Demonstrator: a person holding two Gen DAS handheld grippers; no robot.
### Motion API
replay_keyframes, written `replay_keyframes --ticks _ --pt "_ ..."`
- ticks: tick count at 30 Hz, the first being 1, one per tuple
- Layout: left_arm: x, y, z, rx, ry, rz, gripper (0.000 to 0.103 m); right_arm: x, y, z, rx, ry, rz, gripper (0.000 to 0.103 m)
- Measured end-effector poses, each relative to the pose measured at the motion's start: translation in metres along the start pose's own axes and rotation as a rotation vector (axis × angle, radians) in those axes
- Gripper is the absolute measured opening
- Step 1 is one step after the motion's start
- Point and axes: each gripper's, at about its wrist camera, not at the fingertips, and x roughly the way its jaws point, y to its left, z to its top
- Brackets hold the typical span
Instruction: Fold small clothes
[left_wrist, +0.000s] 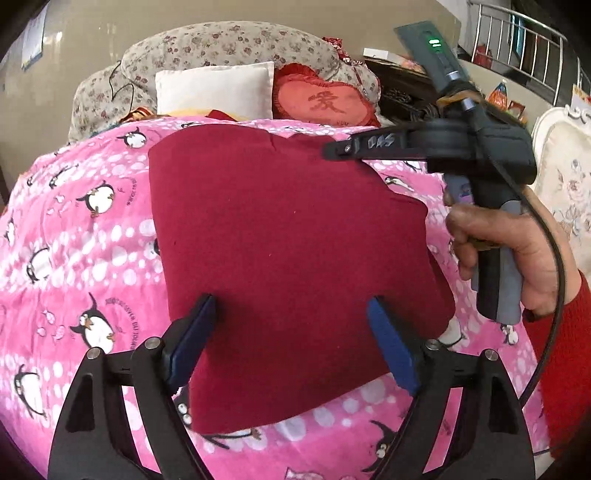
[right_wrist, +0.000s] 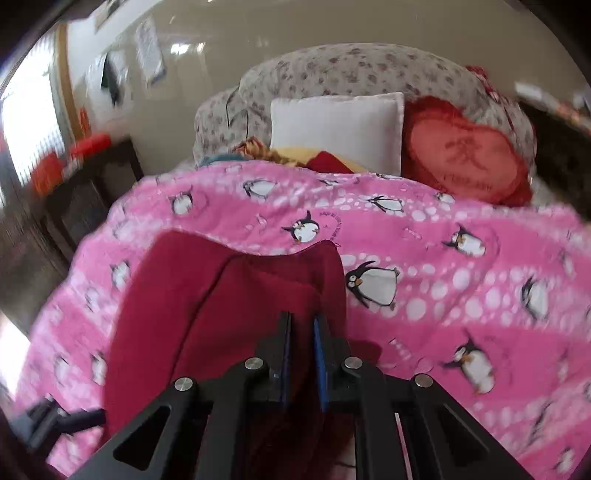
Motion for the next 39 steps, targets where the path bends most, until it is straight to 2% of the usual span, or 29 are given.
replay_keyframes --ticks 3,5,6,9,12,13,14,16,18,20,23,24,26,29,33,35,36,39 --pt "-0.013 0.005 -0.003 -0.009 -0.014 -0.002 0.084 -0.041 -0.009 -0.007 0.106 -0.040 0.145 0.019" --pt "-0.026 0.008 -0.005 -0.002 -0.042 0.014 0.084 -0.066 -0.003 -0.018 0.115 -0.054 0.215 0.052" --pt "-0.034 0.009 -0.007 0.014 -0.070 0.039 0.084 -0.076 0.000 -0.027 0.117 -0.051 0.240 0.054" --pt "-0.042 0.012 -0.013 0.034 -0.103 0.096 0.084 -0.085 0.014 -0.049 0.121 -0.017 0.298 0.054" --pt "-0.034 0.017 -0.017 0.004 -0.075 0.100 0.084 -0.066 0.026 -0.066 0.122 0.049 0.329 0.052" --pt "-0.031 0.018 -0.019 -0.006 -0.068 0.098 0.084 -0.060 0.030 -0.069 0.112 0.054 0.332 0.038" --pt "-0.029 0.019 -0.020 -0.012 -0.065 0.102 0.084 -0.056 0.034 -0.072 0.090 0.049 0.317 0.019" --pt "-0.025 0.019 -0.021 -0.018 -0.048 0.114 0.084 -0.059 0.037 -0.072 0.030 0.030 0.240 0.017" --pt "-0.027 0.018 -0.020 -0.031 -0.051 0.094 0.084 -0.069 0.031 -0.072 0.024 0.020 0.221 0.016" --pt "-0.026 0.019 -0.020 -0.047 -0.059 0.084 0.084 -0.076 0.027 -0.075 -0.010 0.013 0.153 0.016" --pt "-0.009 0.021 -0.020 -0.081 -0.012 0.099 0.084 -0.054 0.022 -0.088 -0.015 0.062 0.095 0.016" --pt "-0.002 0.022 -0.022 -0.093 0.010 0.103 0.084 -0.045 0.023 -0.094 -0.017 0.081 0.092 0.016" --pt "0.005 0.026 -0.025 -0.117 0.034 0.105 0.084 -0.050 0.024 -0.096 -0.011 0.061 0.099 0.016" --pt "0.000 0.031 -0.027 -0.155 0.017 0.085 0.084 -0.069 0.022 -0.092 0.010 0.055 0.125 0.019" --pt "-0.010 0.031 -0.023 -0.136 -0.007 0.120 0.084 -0.108 0.029 -0.084 0.002 -0.043 0.120 0.021" --pt "-0.010 0.031 -0.022 -0.127 -0.005 0.127 0.084 -0.121 0.035 -0.078 -0.015 -0.088 0.148 0.021" --pt "-0.010 0.031 -0.021 -0.125 -0.005 0.130 0.084 -0.123 0.039 -0.074 -0.031 -0.096 0.161 0.021" --pt "-0.011 0.034 -0.015 -0.128 -0.016 0.140 0.084 -0.114 0.051 -0.068 -0.089 -0.087 0.118 0.021"
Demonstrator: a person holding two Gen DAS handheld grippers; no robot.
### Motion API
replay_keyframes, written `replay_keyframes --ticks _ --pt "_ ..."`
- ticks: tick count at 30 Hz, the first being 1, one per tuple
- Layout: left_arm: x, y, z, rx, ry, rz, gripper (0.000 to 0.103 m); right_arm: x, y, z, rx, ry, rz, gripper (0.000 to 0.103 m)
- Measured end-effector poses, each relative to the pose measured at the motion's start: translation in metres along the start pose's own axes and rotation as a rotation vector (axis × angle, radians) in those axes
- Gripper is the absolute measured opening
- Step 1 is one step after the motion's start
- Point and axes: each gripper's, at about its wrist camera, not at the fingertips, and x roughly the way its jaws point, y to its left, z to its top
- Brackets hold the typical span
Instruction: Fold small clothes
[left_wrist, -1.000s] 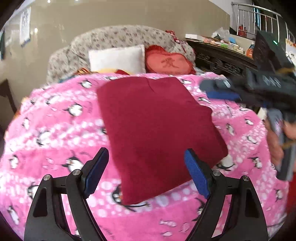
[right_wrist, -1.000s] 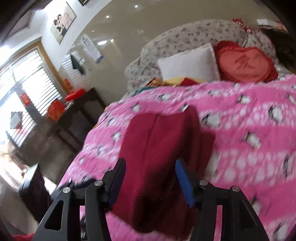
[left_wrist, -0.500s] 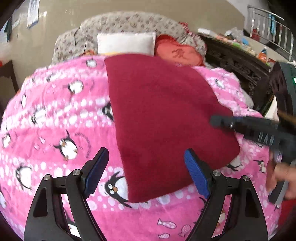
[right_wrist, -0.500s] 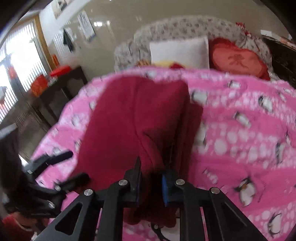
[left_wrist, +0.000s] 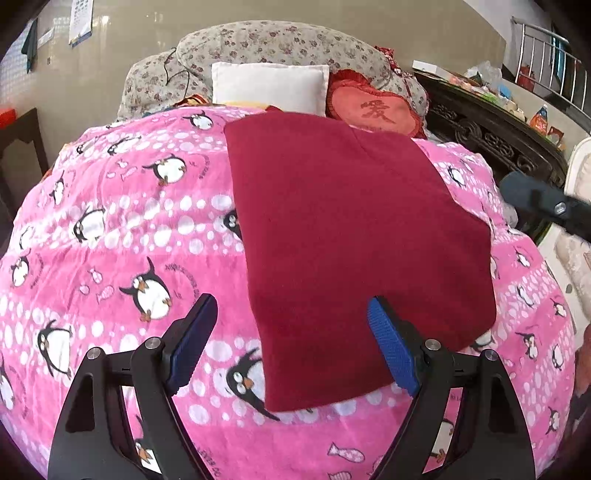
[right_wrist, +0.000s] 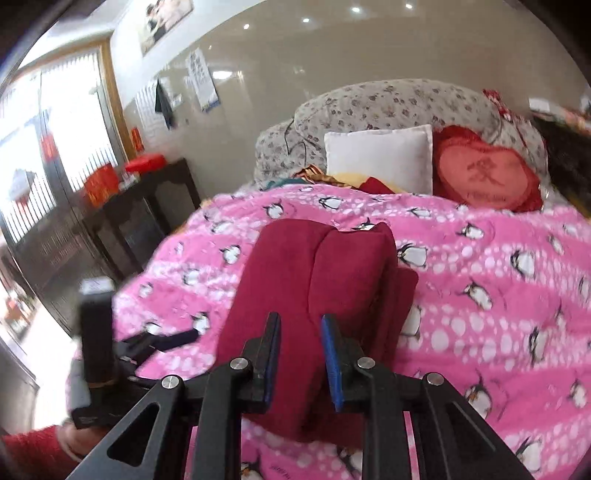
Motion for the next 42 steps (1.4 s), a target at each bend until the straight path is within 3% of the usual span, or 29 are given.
replay_keyframes --ticks 8,11,15,21,23,26,29,33,36,40,42 --pt "0.019 0.006 0.014 -0.009 0.017 -0.011 0.084 0.060 -0.015 0.000 -0.039 0.109 -0.089 0.021" --pt "0.027 0.004 0.017 -0.004 0.024 -0.018 0.084 0.072 -0.031 -0.007 -0.002 0.112 -0.078 0.021" --pt "0.030 0.002 0.018 -0.009 0.029 -0.021 0.084 0.070 -0.031 -0.008 -0.009 0.110 -0.067 0.021" --pt "0.023 0.001 0.016 -0.011 0.027 -0.008 0.084 0.032 -0.015 -0.011 0.011 0.074 -0.012 0.021" --pt "0.022 0.001 0.015 -0.012 0.030 -0.006 0.084 0.025 -0.010 -0.017 0.003 0.072 -0.030 0.022" --pt "0.022 -0.001 0.013 -0.016 0.027 -0.001 0.084 0.034 -0.013 -0.026 0.015 0.093 -0.073 0.027" --pt "0.027 -0.001 0.011 -0.024 0.036 0.003 0.084 0.061 -0.026 -0.038 0.059 0.169 -0.072 0.034" --pt "0.024 0.004 0.007 -0.052 0.044 -0.019 0.084 0.044 -0.027 -0.035 0.087 0.113 -0.041 0.034" --pt "0.018 0.006 0.008 -0.050 0.048 -0.024 0.084 0.025 -0.026 -0.030 0.093 0.077 -0.047 0.039" --pt "0.007 0.009 0.010 -0.053 0.025 -0.049 0.084 0.015 -0.030 -0.024 0.124 0.037 -0.046 0.072" --pt "0.004 0.014 0.012 -0.068 0.021 -0.077 0.084 0.019 -0.037 -0.021 0.149 0.046 -0.059 0.075"
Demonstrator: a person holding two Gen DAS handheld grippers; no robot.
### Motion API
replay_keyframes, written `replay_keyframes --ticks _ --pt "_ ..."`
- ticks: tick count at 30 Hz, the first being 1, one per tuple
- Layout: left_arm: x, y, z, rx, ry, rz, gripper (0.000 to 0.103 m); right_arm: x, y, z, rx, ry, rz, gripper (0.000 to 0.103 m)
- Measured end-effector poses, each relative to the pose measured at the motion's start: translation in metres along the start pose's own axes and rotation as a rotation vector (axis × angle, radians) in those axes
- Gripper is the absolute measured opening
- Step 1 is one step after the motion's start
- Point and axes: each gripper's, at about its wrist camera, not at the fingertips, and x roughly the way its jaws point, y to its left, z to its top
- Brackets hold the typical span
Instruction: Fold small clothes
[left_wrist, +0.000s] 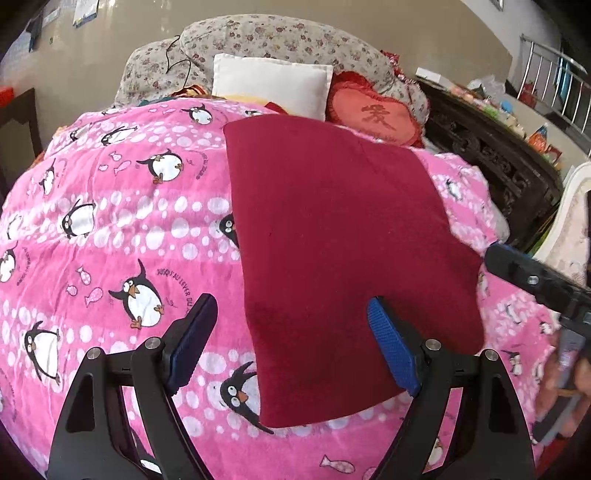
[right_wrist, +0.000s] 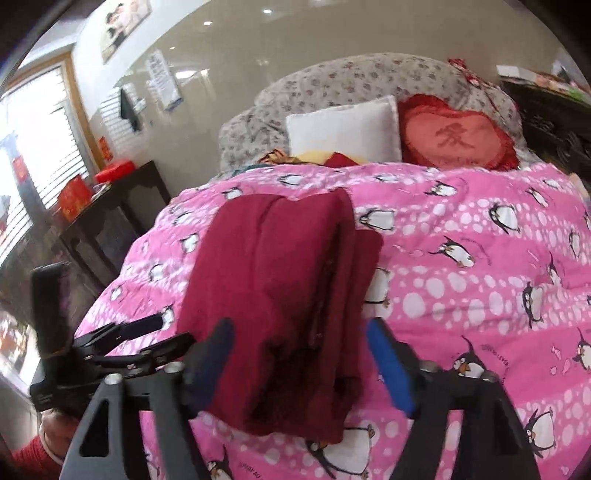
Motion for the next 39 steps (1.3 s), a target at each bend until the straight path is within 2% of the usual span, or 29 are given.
replay_keyframes --ticks 2,7,15,16,17,18,20,23,28,32,34,36,37,39 --pt "-0.001 0.007 0.003 -0.032 0.003 -0.032 0.084 0.008 -0.007 0.005 0.025 0.013 0.011 0.075" --pt "0.013 0.027 0.011 -0.112 0.037 -0.103 0.084 0.039 -0.028 0.015 0.145 0.032 0.114 0.077" --pt "0.049 0.038 0.015 -0.191 0.086 -0.243 0.088 0.078 -0.028 0.021 0.167 0.062 0.201 0.081" --pt "0.053 0.039 0.016 -0.203 0.090 -0.264 0.088 0.080 -0.027 0.021 0.162 0.063 0.201 0.080" --pt "0.056 0.039 0.016 -0.212 0.092 -0.283 0.088 0.082 -0.025 0.022 0.154 0.063 0.196 0.074" --pt "0.058 0.039 0.016 -0.211 0.092 -0.294 0.084 0.081 -0.023 0.022 0.141 0.058 0.180 0.069" --pt "0.054 0.035 0.018 -0.192 0.097 -0.315 0.070 0.076 -0.016 0.021 0.110 0.046 0.151 0.058" --pt "0.033 0.028 0.020 -0.128 0.070 -0.273 0.056 0.059 -0.007 0.021 0.095 0.024 0.172 0.048" --pt "-0.024 0.029 0.002 -0.076 0.047 -0.239 0.055 0.025 0.026 0.010 0.056 0.021 0.237 0.047" --pt "-0.061 0.041 -0.024 -0.047 0.071 -0.188 0.055 0.010 0.053 -0.022 0.070 0.069 0.289 0.049" --pt "-0.066 0.047 -0.042 -0.043 0.099 -0.143 0.055 0.017 0.063 -0.039 0.068 0.108 0.284 0.054" --pt "-0.060 0.050 -0.060 -0.022 0.148 -0.094 0.057 0.032 0.065 -0.052 0.063 0.186 0.246 0.054" --pt "-0.059 0.053 -0.067 -0.024 0.154 -0.067 0.058 0.030 0.065 -0.055 0.060 0.182 0.212 0.054" --pt "-0.069 0.058 -0.073 -0.042 0.113 -0.051 0.060 0.013 0.063 -0.052 0.058 0.128 0.200 0.054"
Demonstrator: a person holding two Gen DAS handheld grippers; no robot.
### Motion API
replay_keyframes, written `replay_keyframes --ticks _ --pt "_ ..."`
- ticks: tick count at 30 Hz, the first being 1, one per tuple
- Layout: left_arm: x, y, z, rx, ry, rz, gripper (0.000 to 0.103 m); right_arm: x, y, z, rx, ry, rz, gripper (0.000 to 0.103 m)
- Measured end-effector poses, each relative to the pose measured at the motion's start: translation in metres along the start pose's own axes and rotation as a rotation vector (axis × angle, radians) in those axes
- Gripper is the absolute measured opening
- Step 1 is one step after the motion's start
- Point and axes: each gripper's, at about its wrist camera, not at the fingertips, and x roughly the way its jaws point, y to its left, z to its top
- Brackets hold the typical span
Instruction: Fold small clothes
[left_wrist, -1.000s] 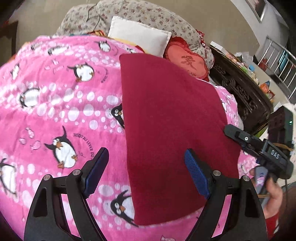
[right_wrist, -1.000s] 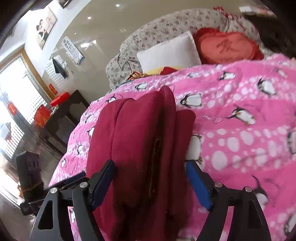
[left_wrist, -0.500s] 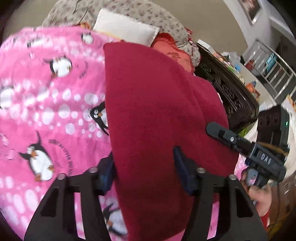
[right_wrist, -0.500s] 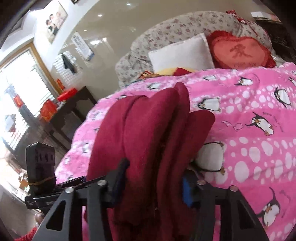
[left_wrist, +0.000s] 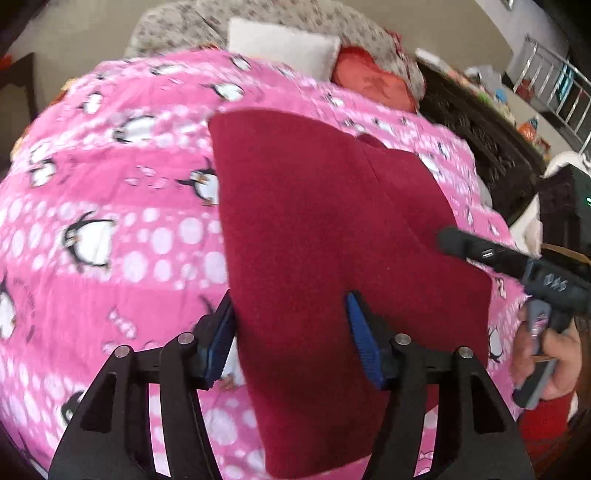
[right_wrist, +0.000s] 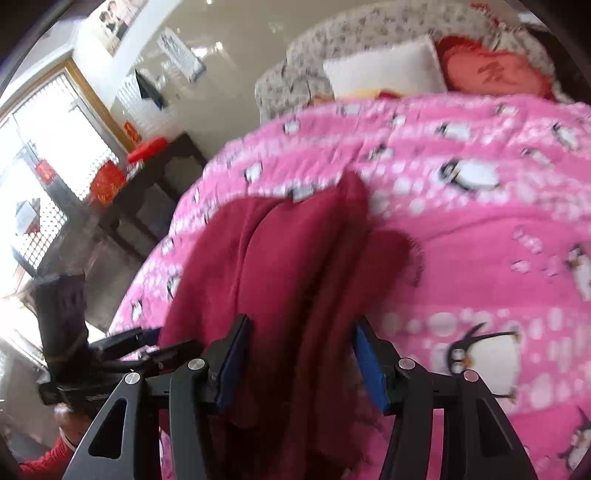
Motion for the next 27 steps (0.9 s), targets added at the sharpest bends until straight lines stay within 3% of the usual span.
replay_keyframes --ticks 3,6,11,13,16,17,22,27 --pt "-0.025 -0.001 -0.001 0.003 -0.064 0.069 0.060 -0.031 0.012 0.008 -0.052 -0.094 -0.009 0.054" --pt "-0.040 -0.009 0.000 0.030 -0.120 0.100 0.061 -0.035 0.036 0.019 -0.161 -0.087 0.004 0.054" --pt "-0.020 -0.024 0.000 0.075 -0.088 0.138 0.062 0.005 0.060 0.025 -0.268 -0.009 -0.031 0.046" --pt "-0.007 -0.030 0.000 0.088 -0.067 0.161 0.062 0.027 0.058 0.023 -0.289 0.039 -0.078 0.040" --pt "0.003 -0.034 -0.001 0.101 -0.097 0.189 0.067 0.062 0.044 0.021 -0.334 0.091 -0.200 0.027" --pt "0.006 -0.033 -0.001 0.094 -0.094 0.189 0.067 0.066 0.039 0.020 -0.335 0.094 -0.207 0.027" --pt "0.008 -0.032 0.000 0.071 -0.090 0.193 0.067 0.045 0.035 0.019 -0.312 0.073 -0.162 0.029" --pt "0.006 -0.033 -0.001 0.062 -0.095 0.198 0.067 0.009 0.063 -0.003 -0.359 0.058 -0.115 0.029"
